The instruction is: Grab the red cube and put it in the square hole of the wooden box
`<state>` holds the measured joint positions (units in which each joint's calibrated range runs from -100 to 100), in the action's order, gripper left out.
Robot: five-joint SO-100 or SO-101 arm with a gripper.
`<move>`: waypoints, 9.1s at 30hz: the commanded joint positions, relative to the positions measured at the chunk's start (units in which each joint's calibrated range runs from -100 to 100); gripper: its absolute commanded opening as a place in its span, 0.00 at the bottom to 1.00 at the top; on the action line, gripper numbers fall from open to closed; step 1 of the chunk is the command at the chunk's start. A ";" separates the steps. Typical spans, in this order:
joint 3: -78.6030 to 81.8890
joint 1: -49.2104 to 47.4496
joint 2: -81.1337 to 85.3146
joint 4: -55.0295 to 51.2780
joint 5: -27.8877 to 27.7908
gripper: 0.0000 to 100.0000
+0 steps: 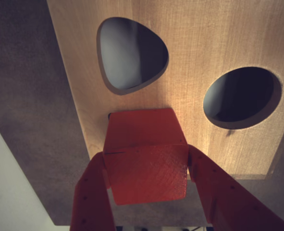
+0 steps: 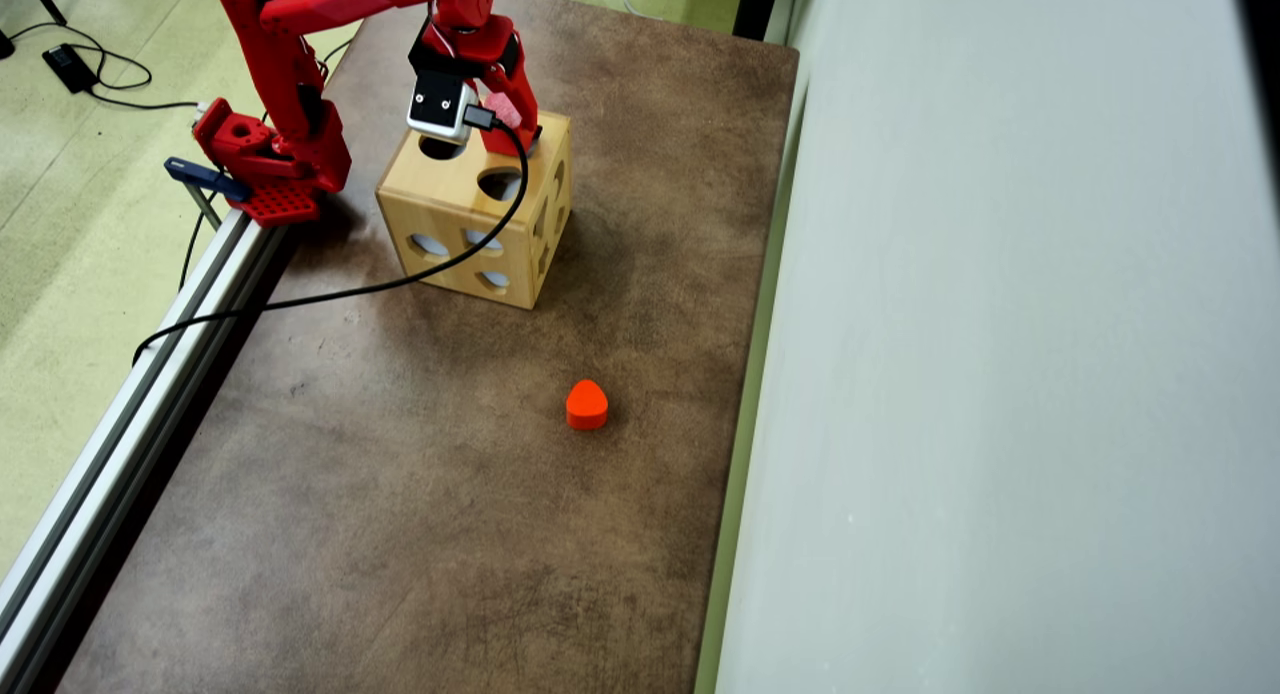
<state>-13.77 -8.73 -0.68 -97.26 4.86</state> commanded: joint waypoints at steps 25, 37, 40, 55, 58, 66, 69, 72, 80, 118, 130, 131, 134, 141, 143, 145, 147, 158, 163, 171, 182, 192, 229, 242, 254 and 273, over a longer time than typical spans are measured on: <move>0.00 -2.49 0.81 2.32 0.05 0.02; 2.32 -0.85 0.89 0.79 -0.34 0.02; 2.32 -0.85 0.89 1.28 -0.34 0.02; 3.66 -0.85 3.27 1.52 -3.13 0.19; 4.74 -0.78 5.05 1.52 -3.17 0.26; 4.83 -0.78 7.43 1.52 -3.17 0.28; 4.74 -0.78 10.74 1.52 -3.17 0.28; 4.74 -0.78 18.72 1.52 -3.17 0.28; 4.91 -0.70 43.44 0.79 -3.76 0.18; 34.25 6.80 96.01 -0.65 -6.40 0.05; 34.61 7.02 96.01 -0.33 -6.79 0.05; 34.61 7.02 96.01 -0.33 -6.79 0.05; 34.61 7.02 96.01 -0.33 -6.69 0.05; 34.61 7.17 96.01 -0.33 -6.40 0.05; 34.61 7.17 96.01 -0.33 -6.40 0.05; 34.61 7.10 96.01 -0.33 -6.59 0.05; 34.61 7.10 96.01 -0.33 -6.59 0.05; 34.61 7.02 96.01 -0.33 -6.59 0.05; 34.61 7.02 96.01 -0.33 -6.59 0.05; 34.61 7.02 96.01 -0.33 -6.59 0.05; 34.61 7.02 96.01 -0.33 -6.59 0.05; 34.61 7.02 96.01 -0.33 -6.59 0.05; 34.61 7.02 96.01 -0.33 -6.59 0.05; 34.61 7.02 96.01 -0.33 -6.59 0.05; 34.61 7.02 96.01 -0.33 -6.59 0.05; 34.61 7.02 96.01 -0.33 -6.59 0.05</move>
<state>20.63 -1.90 95.51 -97.34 -1.73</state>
